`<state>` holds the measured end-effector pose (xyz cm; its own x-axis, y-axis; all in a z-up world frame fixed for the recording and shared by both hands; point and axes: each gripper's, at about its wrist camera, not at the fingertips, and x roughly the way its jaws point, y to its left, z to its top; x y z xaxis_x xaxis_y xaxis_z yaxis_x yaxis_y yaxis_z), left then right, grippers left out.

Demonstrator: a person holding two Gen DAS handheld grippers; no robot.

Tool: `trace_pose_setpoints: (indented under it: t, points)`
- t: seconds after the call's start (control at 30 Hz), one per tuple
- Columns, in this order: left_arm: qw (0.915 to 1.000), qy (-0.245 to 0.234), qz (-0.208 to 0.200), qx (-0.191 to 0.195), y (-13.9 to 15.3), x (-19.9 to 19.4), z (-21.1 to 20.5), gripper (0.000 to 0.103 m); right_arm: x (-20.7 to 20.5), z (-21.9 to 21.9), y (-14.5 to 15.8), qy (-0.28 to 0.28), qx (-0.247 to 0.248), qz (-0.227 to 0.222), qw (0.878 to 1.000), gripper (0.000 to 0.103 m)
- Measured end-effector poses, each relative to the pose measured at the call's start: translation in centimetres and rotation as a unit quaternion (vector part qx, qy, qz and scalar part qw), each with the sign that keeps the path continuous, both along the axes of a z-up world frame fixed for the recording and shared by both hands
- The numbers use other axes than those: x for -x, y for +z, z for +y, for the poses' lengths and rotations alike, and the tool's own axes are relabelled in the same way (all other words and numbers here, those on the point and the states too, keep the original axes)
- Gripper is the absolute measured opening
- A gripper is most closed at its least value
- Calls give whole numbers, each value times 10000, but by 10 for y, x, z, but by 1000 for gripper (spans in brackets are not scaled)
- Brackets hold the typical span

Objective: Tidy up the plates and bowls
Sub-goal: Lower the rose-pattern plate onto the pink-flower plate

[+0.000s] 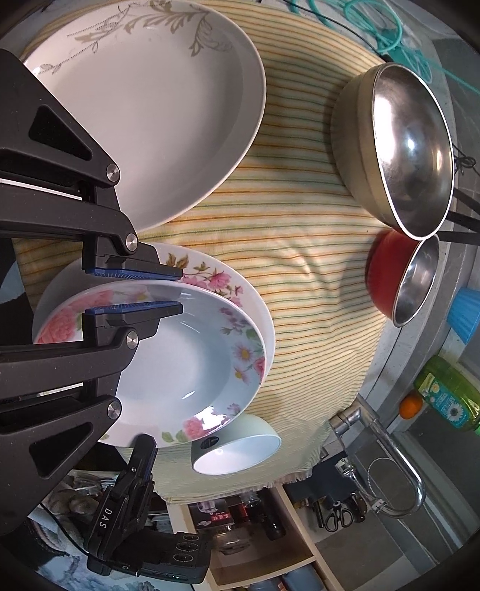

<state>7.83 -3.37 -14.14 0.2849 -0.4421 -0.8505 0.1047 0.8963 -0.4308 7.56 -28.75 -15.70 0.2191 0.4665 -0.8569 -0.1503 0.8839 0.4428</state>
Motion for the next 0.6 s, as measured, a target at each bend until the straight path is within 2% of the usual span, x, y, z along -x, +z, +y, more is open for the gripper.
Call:
trace_pose_setpoints:
  t: [0.6]
  points:
    - [9996,-156,-12,-230,-2,-4,-9,10,-7,9,-4,104,209,-25,9997,17]
